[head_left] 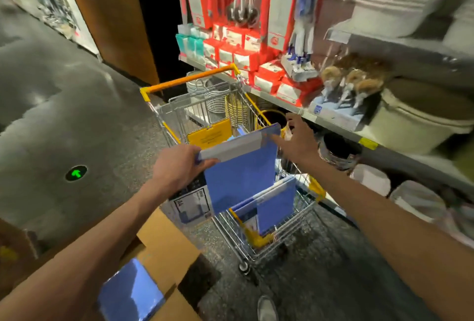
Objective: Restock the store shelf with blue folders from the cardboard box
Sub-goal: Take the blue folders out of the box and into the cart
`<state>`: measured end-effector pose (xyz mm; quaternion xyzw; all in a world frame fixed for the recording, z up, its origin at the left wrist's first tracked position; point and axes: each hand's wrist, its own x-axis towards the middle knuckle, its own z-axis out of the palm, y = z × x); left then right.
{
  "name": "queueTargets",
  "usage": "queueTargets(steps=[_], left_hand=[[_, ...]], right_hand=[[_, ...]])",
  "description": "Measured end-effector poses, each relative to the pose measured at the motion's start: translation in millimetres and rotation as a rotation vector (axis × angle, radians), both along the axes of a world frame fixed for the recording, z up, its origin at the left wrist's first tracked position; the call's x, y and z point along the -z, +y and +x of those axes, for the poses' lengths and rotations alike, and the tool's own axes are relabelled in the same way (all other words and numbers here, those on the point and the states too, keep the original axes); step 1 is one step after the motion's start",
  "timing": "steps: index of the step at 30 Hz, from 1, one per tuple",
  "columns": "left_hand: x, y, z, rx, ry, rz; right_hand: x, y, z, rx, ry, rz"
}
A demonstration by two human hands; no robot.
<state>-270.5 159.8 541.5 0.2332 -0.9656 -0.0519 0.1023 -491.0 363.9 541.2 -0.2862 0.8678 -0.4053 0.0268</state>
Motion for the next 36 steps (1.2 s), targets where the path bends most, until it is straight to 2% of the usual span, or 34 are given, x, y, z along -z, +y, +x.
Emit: queueTargets(steps=[3,7,13,18,22,27,33,36], left_hand=[[-3.5,27.6,-60.7,0.018,-0.045,-0.025],[5.8,62.9,-131.7,0.055,-0.158,-0.088],[59.9,80.6,-194.9,-0.012,-0.213,-0.009],[95.5,90.2,-222.2,-0.067,-0.26,0.054],[116.9,94.7,-241.6,-0.077,-0.275,0.077],[141.7,85.5,-250.9,-0.08,-0.285,0.168],[151.0,61.4,-257.0,-0.06,-0.3,0.148],[153.4,58.8,-257.4,-0.016,-0.273,0.061]], right_hand=[[25.9,24.2,-40.4,0.238,-0.202,-0.083],[61.4,40.6,-85.5,0.214,-0.779,-0.146],[113.8,40.9,-126.0,0.252,-1.117,-0.223],[170.0,29.1,-129.3,0.265,-1.304,-0.267],[219.6,23.8,-131.1,0.358,-1.352,-0.313],[232.6,20.6,-128.3,0.403,-1.435,-0.353],[254.8,4.7,-130.8,0.447,-1.517,-0.342],[256.1,-1.6,-132.5,0.439,-1.529,-0.349]])
